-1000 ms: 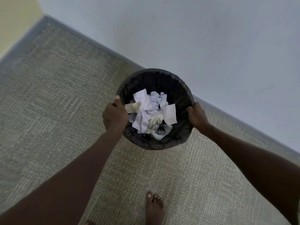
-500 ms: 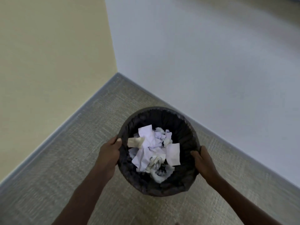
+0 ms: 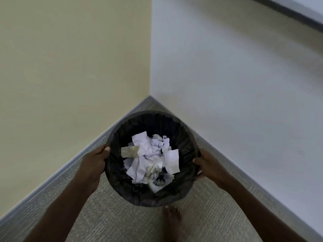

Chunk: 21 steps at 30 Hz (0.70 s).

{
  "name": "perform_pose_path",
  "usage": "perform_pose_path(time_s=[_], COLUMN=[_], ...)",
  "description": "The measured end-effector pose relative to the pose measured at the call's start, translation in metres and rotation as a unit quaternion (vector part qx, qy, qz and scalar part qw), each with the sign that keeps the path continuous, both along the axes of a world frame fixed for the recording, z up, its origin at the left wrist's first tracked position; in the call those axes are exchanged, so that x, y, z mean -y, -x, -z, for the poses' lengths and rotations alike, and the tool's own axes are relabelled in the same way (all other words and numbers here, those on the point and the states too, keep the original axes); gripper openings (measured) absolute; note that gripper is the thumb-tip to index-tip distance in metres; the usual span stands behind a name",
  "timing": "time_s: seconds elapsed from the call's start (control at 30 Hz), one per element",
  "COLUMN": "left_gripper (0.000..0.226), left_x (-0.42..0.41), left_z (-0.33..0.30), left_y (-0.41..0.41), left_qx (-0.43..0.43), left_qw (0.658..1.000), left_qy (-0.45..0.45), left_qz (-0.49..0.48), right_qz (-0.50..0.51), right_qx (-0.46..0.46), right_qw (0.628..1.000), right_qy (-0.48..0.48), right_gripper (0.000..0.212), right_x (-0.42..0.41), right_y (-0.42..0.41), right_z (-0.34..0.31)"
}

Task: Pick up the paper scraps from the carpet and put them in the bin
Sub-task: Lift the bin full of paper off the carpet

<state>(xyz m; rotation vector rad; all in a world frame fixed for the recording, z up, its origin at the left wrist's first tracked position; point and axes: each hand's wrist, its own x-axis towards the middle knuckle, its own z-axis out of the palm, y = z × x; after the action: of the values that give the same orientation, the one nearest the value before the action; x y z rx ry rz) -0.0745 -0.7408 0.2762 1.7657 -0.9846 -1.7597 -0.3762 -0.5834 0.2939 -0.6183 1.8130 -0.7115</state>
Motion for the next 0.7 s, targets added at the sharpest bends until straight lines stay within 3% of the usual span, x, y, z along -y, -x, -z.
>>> perform_pose_path(time_s=[0.23, 0.6, 0.7], left_gripper=[0.036, 0.044, 0.046], left_x=[0.071, 0.183, 0.204], left_z=[0.038, 0.122, 0.139], left_y=[0.053, 0.109, 0.118], left_qx=[-0.007, 0.040, 0.052], left_qw=[1.000, 0.999, 0.998], left_qy=[-0.015, 0.020, 0.011], left_qz=[-0.005, 0.021, 0.012], right_qz=[-0.053, -0.113, -0.138], right_qx=[-0.005, -0.153, -0.159], right_qw=[0.998, 0.981, 0.976], right_qy=[-0.013, -0.041, -0.053], right_gripper=[0.029, 0.018, 0.031], right_x=[0.090, 0.230, 0.253], right_y=[0.051, 0.131, 0.153], right_z=[0.030, 0.130, 0.169])
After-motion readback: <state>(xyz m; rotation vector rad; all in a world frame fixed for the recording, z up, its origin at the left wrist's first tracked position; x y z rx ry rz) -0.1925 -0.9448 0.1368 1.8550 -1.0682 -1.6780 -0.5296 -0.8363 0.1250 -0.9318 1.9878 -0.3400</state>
